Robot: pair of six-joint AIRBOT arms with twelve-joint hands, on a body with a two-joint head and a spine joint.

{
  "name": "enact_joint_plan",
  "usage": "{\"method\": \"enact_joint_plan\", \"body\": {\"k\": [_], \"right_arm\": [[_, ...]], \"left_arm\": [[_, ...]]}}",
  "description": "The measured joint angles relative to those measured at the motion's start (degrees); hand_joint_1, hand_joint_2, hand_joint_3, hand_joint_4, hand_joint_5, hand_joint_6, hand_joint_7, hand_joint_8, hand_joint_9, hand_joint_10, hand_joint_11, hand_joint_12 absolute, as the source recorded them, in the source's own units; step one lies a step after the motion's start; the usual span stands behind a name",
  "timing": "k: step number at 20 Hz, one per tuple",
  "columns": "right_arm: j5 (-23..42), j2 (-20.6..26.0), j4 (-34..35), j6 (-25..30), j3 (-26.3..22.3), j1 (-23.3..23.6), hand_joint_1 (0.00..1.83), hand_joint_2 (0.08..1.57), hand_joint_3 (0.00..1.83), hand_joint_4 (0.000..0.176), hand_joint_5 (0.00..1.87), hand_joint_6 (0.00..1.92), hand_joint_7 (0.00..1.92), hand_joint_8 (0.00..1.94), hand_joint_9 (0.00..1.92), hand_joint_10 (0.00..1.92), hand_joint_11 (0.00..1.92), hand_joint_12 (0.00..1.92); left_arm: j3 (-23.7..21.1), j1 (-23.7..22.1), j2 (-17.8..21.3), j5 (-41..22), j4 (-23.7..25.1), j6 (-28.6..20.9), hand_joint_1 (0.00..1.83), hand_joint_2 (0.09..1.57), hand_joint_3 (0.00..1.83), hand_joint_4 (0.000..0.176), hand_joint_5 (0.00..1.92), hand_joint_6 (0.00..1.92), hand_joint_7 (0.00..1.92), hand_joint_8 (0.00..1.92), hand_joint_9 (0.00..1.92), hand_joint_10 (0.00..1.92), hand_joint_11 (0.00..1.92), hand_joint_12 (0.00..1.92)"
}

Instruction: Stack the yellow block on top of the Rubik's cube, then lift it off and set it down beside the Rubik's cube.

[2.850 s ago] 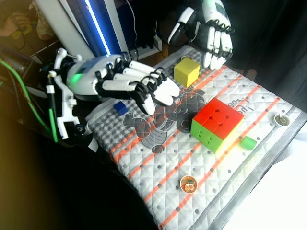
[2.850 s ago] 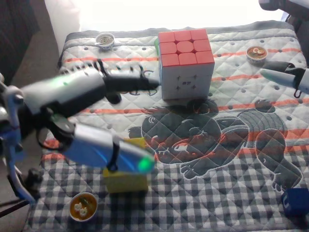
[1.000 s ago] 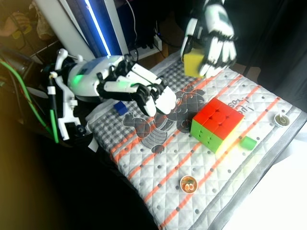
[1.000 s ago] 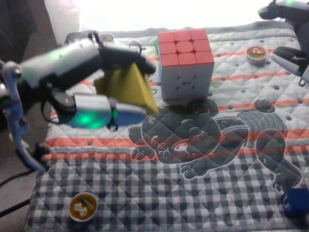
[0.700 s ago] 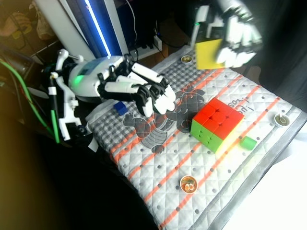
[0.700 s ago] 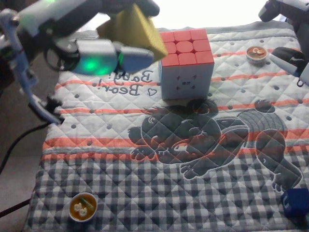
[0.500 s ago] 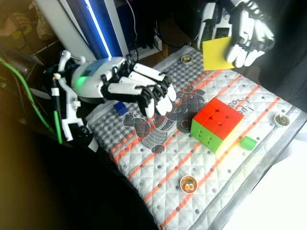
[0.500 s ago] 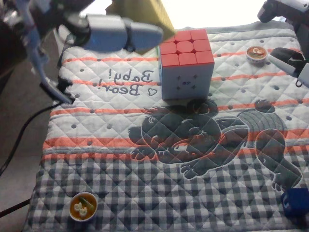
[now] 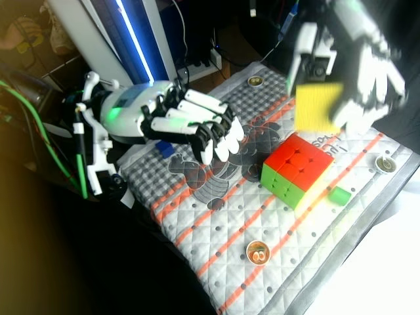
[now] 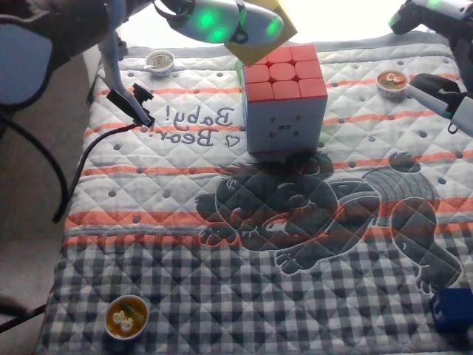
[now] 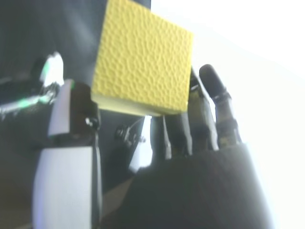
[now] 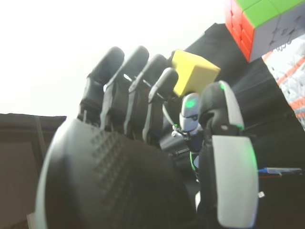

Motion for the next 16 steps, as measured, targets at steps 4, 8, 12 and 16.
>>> {"method": "enact_joint_plan", "body": {"k": [4,8,12,16], "right_arm": [[0.0,-0.2,-0.3,0.0,0.2,0.4,0.87,1.22,0.00,0.000,0.55,0.69,0.54,0.69,0.29,1.08,0.00,1.73],[-0.1,-0.3,-0.2,0.0,0.3,0.4,0.81,1.23,0.01,0.000,0.54,0.68,0.55,0.67,0.30,1.06,0.00,1.73],[-0.3,-0.6,-0.6,0.0,0.3,0.4,0.81,1.24,0.01,0.000,0.51,0.76,0.54,0.69,0.29,1.07,0.00,1.72],[-0.4,-0.6,-0.2,0.0,0.5,0.4,0.79,1.23,0.00,0.000,0.53,0.75,0.54,0.67,0.29,1.07,0.00,1.73]], "left_arm": [[4.0,-0.1,-3.8,-4.5,0.0,0.0,1.10,1.21,0.00,0.000,0.81,1.25,0.67,0.10,0.29,0.48,0.00,1.37],[5.7,-0.3,-5.7,-6.3,0.3,-0.2,1.09,1.22,0.00,0.000,0.78,1.30,0.54,0.00,0.21,0.37,0.00,1.18],[6.8,-0.4,-7.1,-7.3,0.8,-0.7,1.05,1.22,0.00,0.000,0.77,1.31,0.47,0.00,0.25,0.19,0.00,1.05],[6.8,-0.5,-7.1,-7.5,1.0,-0.7,0.92,1.13,0.00,0.040,0.42,0.34,0.58,0.06,0.16,0.94,0.00,1.65]]}}
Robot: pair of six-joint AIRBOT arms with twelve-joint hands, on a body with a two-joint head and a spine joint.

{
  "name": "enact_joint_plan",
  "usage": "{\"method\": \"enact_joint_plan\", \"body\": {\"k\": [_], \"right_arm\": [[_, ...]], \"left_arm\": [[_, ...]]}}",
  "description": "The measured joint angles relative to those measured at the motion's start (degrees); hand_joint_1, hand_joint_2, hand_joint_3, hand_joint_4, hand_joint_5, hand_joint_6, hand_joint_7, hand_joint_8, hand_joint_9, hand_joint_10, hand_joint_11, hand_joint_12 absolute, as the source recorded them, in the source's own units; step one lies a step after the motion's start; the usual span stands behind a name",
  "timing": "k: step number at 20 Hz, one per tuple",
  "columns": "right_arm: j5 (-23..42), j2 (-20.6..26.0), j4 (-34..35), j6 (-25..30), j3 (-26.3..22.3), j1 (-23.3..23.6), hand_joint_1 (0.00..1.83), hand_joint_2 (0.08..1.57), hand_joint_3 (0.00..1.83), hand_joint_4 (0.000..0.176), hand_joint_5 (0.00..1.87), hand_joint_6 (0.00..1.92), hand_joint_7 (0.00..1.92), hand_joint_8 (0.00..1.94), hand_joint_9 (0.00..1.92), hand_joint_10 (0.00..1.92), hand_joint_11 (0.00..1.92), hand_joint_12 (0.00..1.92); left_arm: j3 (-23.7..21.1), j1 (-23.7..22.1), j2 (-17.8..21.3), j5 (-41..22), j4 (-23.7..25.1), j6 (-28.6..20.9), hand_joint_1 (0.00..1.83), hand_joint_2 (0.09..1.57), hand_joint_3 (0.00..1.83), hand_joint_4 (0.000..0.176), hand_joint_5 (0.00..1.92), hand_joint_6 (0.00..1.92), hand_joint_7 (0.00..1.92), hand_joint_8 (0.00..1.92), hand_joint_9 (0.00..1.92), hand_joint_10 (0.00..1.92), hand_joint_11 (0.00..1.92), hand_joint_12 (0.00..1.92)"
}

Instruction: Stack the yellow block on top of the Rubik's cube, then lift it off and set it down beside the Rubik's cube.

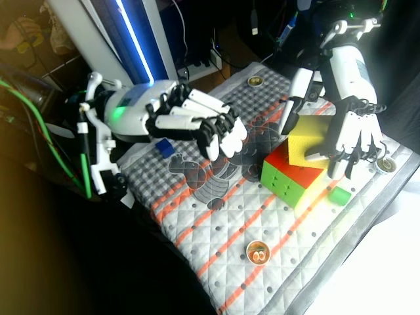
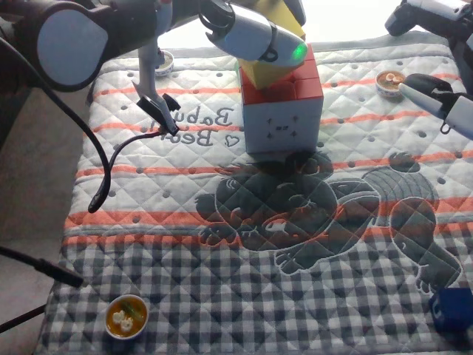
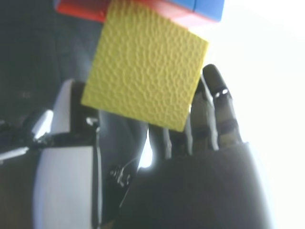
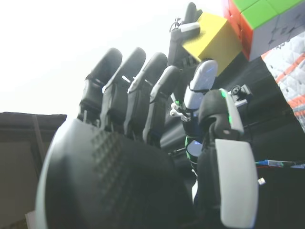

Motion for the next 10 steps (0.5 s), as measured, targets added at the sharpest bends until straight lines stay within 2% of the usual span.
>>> {"method": "enact_joint_plan", "body": {"k": [1,2,3,4,5,6,8,9,10], "right_arm": [[0.0,0.0,0.0,0.0,0.0,0.0,0.79,1.23,0.00,0.000,0.53,0.74,0.54,0.66,0.29,1.07,0.00,1.73],[0.0,0.0,-0.2,0.0,0.0,0.0,0.81,1.23,0.00,0.000,0.53,0.75,0.56,0.69,0.32,1.09,0.01,1.71],[0.0,0.0,-0.2,0.0,0.0,0.0,0.81,1.23,0.00,0.000,0.53,0.75,0.56,0.69,0.32,1.09,0.01,1.71],[0.0,0.0,0.0,0.0,0.0,0.0,0.82,1.22,0.00,0.000,0.53,0.75,0.55,0.70,0.32,1.10,0.01,1.75],[0.0,0.0,0.0,0.0,0.0,0.0,0.82,1.22,0.00,0.000,0.52,0.75,0.54,0.70,0.31,1.09,0.00,1.74],[0.0,0.0,-0.1,0.0,0.0,0.0,0.82,1.23,0.00,0.000,0.52,0.75,0.54,0.70,0.30,1.10,0.00,1.75],[0.0,0.0,0.0,0.0,0.0,0.0,0.81,1.23,0.00,0.000,0.51,0.75,0.53,0.70,0.29,1.10,0.00,1.74],[0.0,0.0,0.0,0.0,0.0,0.0,0.85,1.23,0.00,0.000,0.51,0.78,0.52,0.75,0.28,1.14,0.00,1.76],[0.0,0.0,-0.1,0.0,0.0,0.0,0.85,1.23,0.00,0.000,0.51,0.82,0.51,0.79,0.29,1.15,0.00,1.74]], "left_arm": [[-0.1,-0.4,0.0,-0.5,0.2,0.1,0.90,1.13,0.00,0.067,0.39,0.19,0.56,0.06,0.08,1.03,0.00,1.67],[-0.2,-0.5,0.0,-0.4,0.7,0.4,0.85,1.12,0.00,0.140,0.19,0.02,0.34,0.01,0.03,0.53,0.00,1.31],[-0.3,-0.6,0.1,-0.5,0.8,0.3,0.85,1.12,0.00,0.140,0.19,0.02,0.34,0.01,0.03,0.53,0.00,1.31],[-0.6,-0.5,0.1,-0.5,0.8,0.4,0.83,1.11,0.00,0.169,0.13,0.02,0.29,0.01,0.04,0.35,0.00,1.14],[-0.9,-0.5,0.1,-0.5,0.9,0.5,0.80,1.11,0.00,0.172,0.10,0.00,0.30,0.01,0.07,0.31,0.00,1.03],[-1.0,-0.5,0.2,-0.2,0.8,0.5,0.79,1.10,0.00,0.175,0.05,0.00,0.30,0.01,0.12,0.36,0.00,1.15],[-1.6,-0.6,0.7,0.8,0.5,0.5,0.72,1.09,0.00,0.176,0.00,0.00,0.31,0.01,0.13,0.58,0.00,1.37],[-1.9,-0.5,0.9,1.4,0.2,0.6,0.70,1.09,0.00,0.176,0.00,0.00,0.33,0.01,0.11,0.68,0.00,1.43],[-2.6,-0.6,1.6,2.1,-0.2,0.5,0.68,1.09,0.00,0.176,0.00,0.00,0.33,0.01,0.18,0.78,0.00,1.57]]}}
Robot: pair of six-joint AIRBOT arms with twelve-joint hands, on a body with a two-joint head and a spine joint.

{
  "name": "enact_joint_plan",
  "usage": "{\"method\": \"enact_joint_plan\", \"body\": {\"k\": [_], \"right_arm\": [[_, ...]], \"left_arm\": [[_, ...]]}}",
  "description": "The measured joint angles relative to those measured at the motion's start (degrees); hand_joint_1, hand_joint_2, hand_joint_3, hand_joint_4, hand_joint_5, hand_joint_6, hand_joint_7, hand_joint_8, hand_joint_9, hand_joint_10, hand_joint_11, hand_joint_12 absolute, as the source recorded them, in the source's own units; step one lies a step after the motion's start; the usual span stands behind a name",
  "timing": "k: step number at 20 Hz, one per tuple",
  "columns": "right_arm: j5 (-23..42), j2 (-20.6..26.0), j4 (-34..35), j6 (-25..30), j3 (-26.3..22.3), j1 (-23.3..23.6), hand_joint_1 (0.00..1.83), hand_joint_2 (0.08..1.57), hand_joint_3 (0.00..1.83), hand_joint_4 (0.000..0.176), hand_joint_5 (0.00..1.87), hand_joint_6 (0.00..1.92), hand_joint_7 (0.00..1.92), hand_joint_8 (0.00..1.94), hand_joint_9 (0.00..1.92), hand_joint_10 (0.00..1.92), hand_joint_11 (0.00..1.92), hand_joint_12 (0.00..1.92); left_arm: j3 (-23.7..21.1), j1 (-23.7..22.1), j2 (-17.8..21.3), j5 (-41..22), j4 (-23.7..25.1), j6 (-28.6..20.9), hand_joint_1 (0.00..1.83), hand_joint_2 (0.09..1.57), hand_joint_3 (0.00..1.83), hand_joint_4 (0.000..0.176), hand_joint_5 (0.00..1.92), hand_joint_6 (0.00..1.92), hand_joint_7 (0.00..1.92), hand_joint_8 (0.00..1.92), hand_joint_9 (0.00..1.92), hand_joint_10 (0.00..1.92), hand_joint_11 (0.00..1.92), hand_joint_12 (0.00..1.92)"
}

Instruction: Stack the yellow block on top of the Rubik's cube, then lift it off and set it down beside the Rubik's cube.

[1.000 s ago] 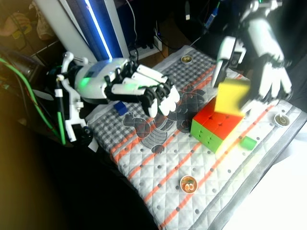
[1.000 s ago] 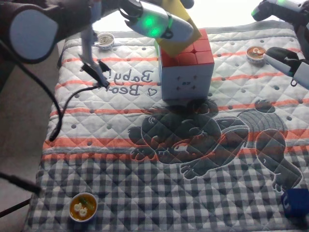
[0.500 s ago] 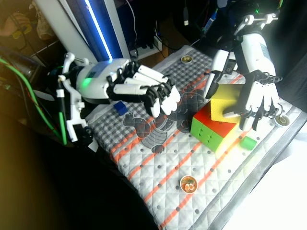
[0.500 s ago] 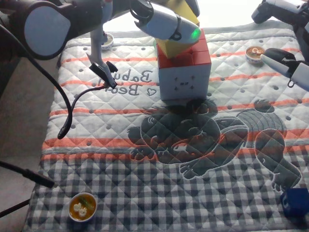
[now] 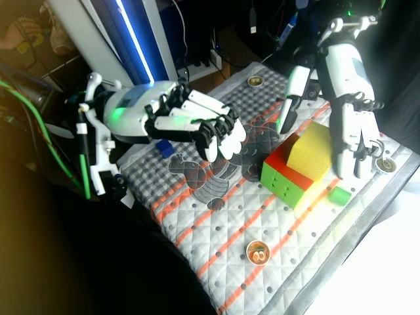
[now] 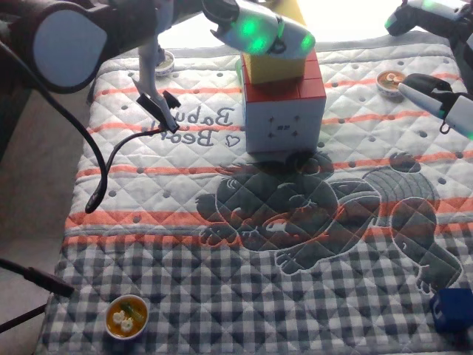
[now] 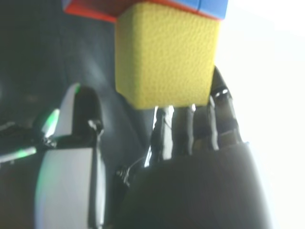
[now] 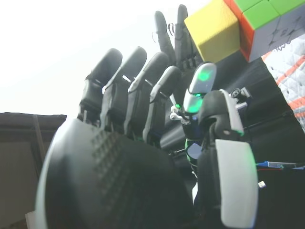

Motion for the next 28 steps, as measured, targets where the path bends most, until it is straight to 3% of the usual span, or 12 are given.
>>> {"method": "enact_joint_plan", "body": {"k": [4,8,11,12,13,16,21,22,23,26,27,28], "right_arm": [[0.0,0.0,0.1,0.0,0.0,0.0,0.81,1.22,0.00,0.000,0.48,0.78,0.52,0.68,0.26,1.05,0.00,1.68],[-0.2,0.0,0.1,0.1,0.2,1.7,0.76,1.15,0.00,0.000,0.27,0.61,0.39,0.36,0.22,0.76,0.00,1.47],[-1.0,0.0,-0.2,0.0,0.5,3.1,0.75,1.13,0.00,0.000,0.24,0.56,0.40,0.21,0.19,0.70,0.00,1.43],[-1.8,0.0,-0.4,0.1,0.9,4.0,0.66,1.03,0.00,0.000,0.22,0.45,0.38,0.09,0.18,0.59,0.00,1.33],[-2.6,-0.1,-0.4,0.1,1.2,4.9,0.63,1.00,0.00,0.000,0.25,0.36,0.38,0.05,0.19,0.53,0.00,1.32],[-5.2,-1.5,-0.3,0.0,3.0,8.6,0.58,0.97,0.00,0.000,0.25,0.18,0.32,0.00,0.15,0.43,0.00,1.25],[-10.6,-4.5,-2.3,0.0,5.9,14.8,0.52,0.88,0.00,0.000,0.16,0.02,0.15,0.00,0.06,0.28,0.00,0.96],[-11.7,-5.0,-2.3,0.0,6.6,15.5,0.51,0.95,0.00,0.000,0.15,0.01,0.12,0.00,0.07,0.25,0.00,0.99],[-12.5,-5.6,-2.0,0.0,7.1,16.1,0.51,0.95,0.00,0.000,0.15,0.01,0.12,0.00,0.07,0.25,0.00,0.99],[-15.8,-8.0,-1.7,0.0,9.5,18.6,0.54,1.12,0.01,0.000,0.20,0.01,0.19,0.01,0.18,0.14,0.00,1.00],[-17.0,-8.9,-1.7,0.0,10.6,19.6,0.56,1.09,0.00,0.000,0.20,0.01,0.19,0.00,0.18,0.11,0.00,0.93],[-19.0,-10.1,-1.7,0.0,11.7,20.7,0.52,0.95,0.00,0.000,0.24,0.02,0.23,0.01,0.22,0.10,0.00,0.96]], "left_arm": [[-3.5,0.0,3.2,5.1,-1.3,0.0,0.58,1.10,0.00,0.176,0.00,0.00,0.33,0.01,0.07,0.68,0.00,1.47],[-9.7,0.0,9.3,13.1,-1.6,-0.1,0.39,1.12,0.01,0.176,0.03,0.01,0.39,0.05,0.00,0.96,0.00,1.50],[-14.0,2.9,13.2,21.0,0.8,-4.6,0.34,1.17,0.02,0.173,0.04,0.01,0.34,0.03,0.01,0.96,0.00,1.49],[-15.5,4.7,14.5,23.5,1.5,-7.0,0.44,1.19,0.01,0.048,0.43,0.19,0.51,0.16,0.19,1.10,0.08,1.78],[-16.7,6.3,15.8,25.9,1.8,-9.3,0.45,1.20,0.00,0.022,0.48,0.31,0.52,0.22,0.24,1.05,0.10,1.75],[-20.7,11.0,19.5,33.4,1.6,-10.8,0.46,1.21,0.00,0.000,0.47,0.61,0.50,0.47,0.28,1.10,0.14,1.75],[-25.9,18.1,23.8,45.3,-1.2,-10.9,0.63,1.28,0.00,0.000,0.54,0.65,0.53,0.49,0.31,0.93,0.03,1.71],[-26.7,19.1,24.4,47.4,-1.5,-11.0,0.76,1.35,0.00,0.160,0.55,1.57,0.48,0.68,0.27,1.08,0.06,1.79],[-27.3,20.1,25.0,48.8,-1.9,-11.0,0.76,1.35,0.00,0.160,0.55,1.57,0.48,0.68,0.27,1.08,0.06,1.79],[-29.6,23.5,26.9,52.3,-3.4,-11.0,0.76,1.38,0.00,0.114,0.51,1.67,0.42,0.94,0.25,1.24,0.09,1.78],[-29.7,23.8,27.3,52.7,-3.7,-11.0,0.77,1.37,0.00,0.124,0.53,1.65,0.41,0.98,0.26,1.24,0.09,1.77],[-29.7,24.0,27.4,53.7,-4.3,-11.0,0.79,1.37,0.00,0.102,0.54,1.64,0.42,1.04,0.27,1.28,0.12,1.76]]}}
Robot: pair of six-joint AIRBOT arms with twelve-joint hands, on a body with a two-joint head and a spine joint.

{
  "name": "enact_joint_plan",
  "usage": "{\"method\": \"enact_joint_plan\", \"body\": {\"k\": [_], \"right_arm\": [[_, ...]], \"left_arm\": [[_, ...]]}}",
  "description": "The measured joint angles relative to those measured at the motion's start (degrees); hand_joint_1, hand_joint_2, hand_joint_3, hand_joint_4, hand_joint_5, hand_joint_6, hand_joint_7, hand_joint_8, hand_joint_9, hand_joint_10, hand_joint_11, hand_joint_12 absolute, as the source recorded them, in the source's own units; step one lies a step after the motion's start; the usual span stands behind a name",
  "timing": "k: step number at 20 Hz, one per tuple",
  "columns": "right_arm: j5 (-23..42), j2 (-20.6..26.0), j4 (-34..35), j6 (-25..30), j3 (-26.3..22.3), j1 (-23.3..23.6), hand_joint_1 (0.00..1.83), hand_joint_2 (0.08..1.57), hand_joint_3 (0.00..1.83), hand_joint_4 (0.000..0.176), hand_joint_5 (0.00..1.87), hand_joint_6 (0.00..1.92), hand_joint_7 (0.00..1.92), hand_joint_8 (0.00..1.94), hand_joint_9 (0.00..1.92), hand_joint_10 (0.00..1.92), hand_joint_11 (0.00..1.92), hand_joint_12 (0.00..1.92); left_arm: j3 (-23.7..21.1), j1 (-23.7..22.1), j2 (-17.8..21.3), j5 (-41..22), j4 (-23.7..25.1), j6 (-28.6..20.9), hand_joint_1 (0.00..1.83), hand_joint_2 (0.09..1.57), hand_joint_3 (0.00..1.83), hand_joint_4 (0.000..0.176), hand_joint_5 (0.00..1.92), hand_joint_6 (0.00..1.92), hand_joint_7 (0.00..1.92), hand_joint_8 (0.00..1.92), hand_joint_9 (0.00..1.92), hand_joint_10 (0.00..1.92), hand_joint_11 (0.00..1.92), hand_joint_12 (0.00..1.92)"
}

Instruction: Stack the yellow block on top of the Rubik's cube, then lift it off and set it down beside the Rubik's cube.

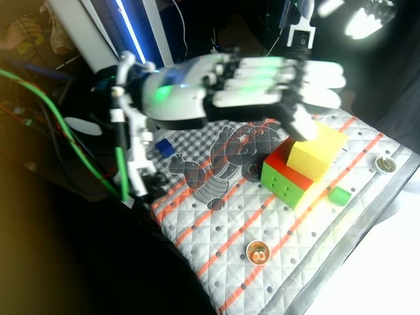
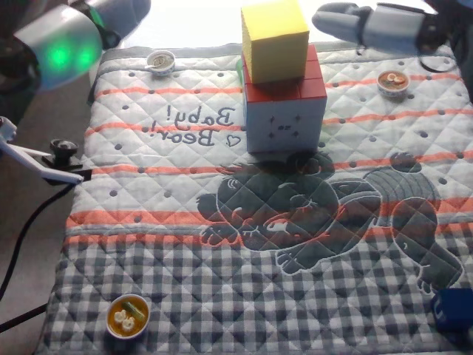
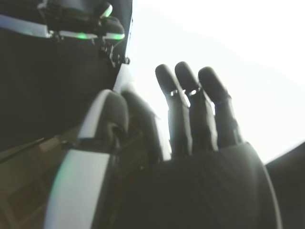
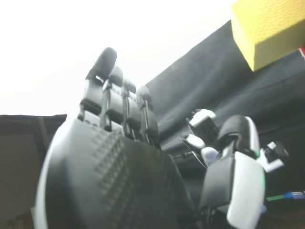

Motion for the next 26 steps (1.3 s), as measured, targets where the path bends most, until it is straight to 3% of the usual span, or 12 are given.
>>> {"method": "enact_joint_plan", "body": {"k": [1,2,3,6,7,11,14,19,22,23,24,26], "right_arm": [[-1.4,-0.8,-0.1,0.0,0.7,0.8,0.52,0.95,0.00,0.000,0.24,0.02,0.23,0.01,0.22,0.10,0.00,0.96],[-3.3,-2.0,-0.2,0.0,1.9,2.0,0.51,0.92,0.00,0.000,0.27,0.01,0.27,0.01,0.25,0.06,0.00,0.94],[-4.9,-3.3,-0.2,0.0,3.2,3.0,0.51,0.92,0.00,0.000,0.24,0.00,0.23,0.00,0.22,0.04,0.00,1.00],[-9.2,-6.4,1.0,0.0,6.4,4.3,0.50,0.83,0.00,0.000,0.15,0.00,0.12,0.00,0.15,0.00,0.00,0.83],[-10.6,-7.4,1.4,0.0,7.4,4.4,0.50,0.82,0.00,0.000,0.12,0.01,0.10,0.02,0.12,0.02,0.00,0.65],[-15.7,-10.6,2.5,0.0,10.6,5.4,0.53,0.89,0.00,0.000,0.12,0.00,0.10,0.01,0.11,0.01,0.00,0.55],[-18.7,-12.4,2.7,0.0,12.4,5.9,0.37,0.93,0.01,0.000,0.15,0.00,0.12,0.00,0.13,0.00,0.00,0.79],[-22.2,-13.9,3.1,0.0,14.2,6.0,0.29,1.00,0.00,0.000,0.13,0.00,0.08,0.00,0.06,0.00,0.00,0.28],[-23.2,-13.9,3.1,0.0,14.5,6.2,0.38,1.02,0.00,0.000,0.21,0.01,0.28,0.02,0.32,0.05,0.00,1.01],[-23.3,-13.9,3.2,0.0,14.5,6.2,0.55,1.03,0.00,0.000,0.31,0.00,0.21,0.67,0.10,1.08,0.00,1.56],[-23.5,-13.9,3.3,0.0,14.6,6.2,0.68,1.07,0.00,0.000,0.40,0.01,0.30,0.81,0.15,1.29,0.00,1.71],[-23.5,-13.9,3.5,0.0,14.8,6.2,0.82,1.08,0.00,0.000,0.49,0.02,0.50,0.55,0.30,1.12,0.03,1.69]], "left_arm": [[0.0,0.2,0.1,0.6,-0.1,0.0,0.79,1.37,0.00,0.102,0.54,1.64,0.42,1.04,0.27,1.28,0.12,1.76],[-0.3,0.3,0.2,0.9,-0.7,0.0,0.84,1.38,0.00,0.014,0.53,1.65,0.41,1.09,0.26,1.29,0.12,1.76],[-0.4,0.5,0.2,1.4,-0.6,0.0,0.87,1.37,0.00,0.000,0.54,1.64,0.42,1.09,0.27,1.28,0.13,1.74],[-0.5,0.9,0.2,1.4,-0.6,0.0,0.89,1.36,0.00,0.000,0.56,1.61,0.44,1.09,0.29,1.26,0.12,1.74],[-0.5,0.9,0.2,1.5,-0.9,0.0,1.06,1.35,0.00,0.000,0.63,1.63,0.50,1.57,0.33,1.27,0.21,1.75],[-0.5,0.9,-0.1,1.9,-0.9,0.0,1.09,1.34,0.00,0.000,0.68,1.56,0.51,1.58,0.37,1.27,0.29,1.73],[-0.5,0.9,-0.4,1.8,-0.7,0.0,1.10,1.33,0.00,0.000,0.70,1.53,0.49,1.60,0.38,1.33,0.33,1.80],[-0.5,0.8,-0.5,1.9,-0.8,0.0,1.11,1.35,0.00,0.000,0.70,1.55,0.45,1.66,0.36,1.45,0.29,1.84],[-0.5,0.8,-0.5,1.9,-0.8,0.0,1.24,1.36,0.00,0.000,0.65,1.59,0.42,1.68,0.43,1.71,0.35,1.81],[-0.5,0.8,-0.5,1.9,-0.7,0.0,1.26,1.36,0.00,0.000,0.64,1.61,0.41,1.67,0.45,1.76,0.37,1.81],[-0.5,0.8,-0.7,2.2,-0.8,0.1,1.27,1.36,0.00,0.000,0.63,1.62,0.43,1.68,0.45,1.74,0.31,1.78],[-0.5,0.8,-0.7,2.3,-0.7,0.0,1.27,1.35,0.00,0.000,0.68,1.60,0.47,1.65,0.45,1.73,0.27,1.76]]}}
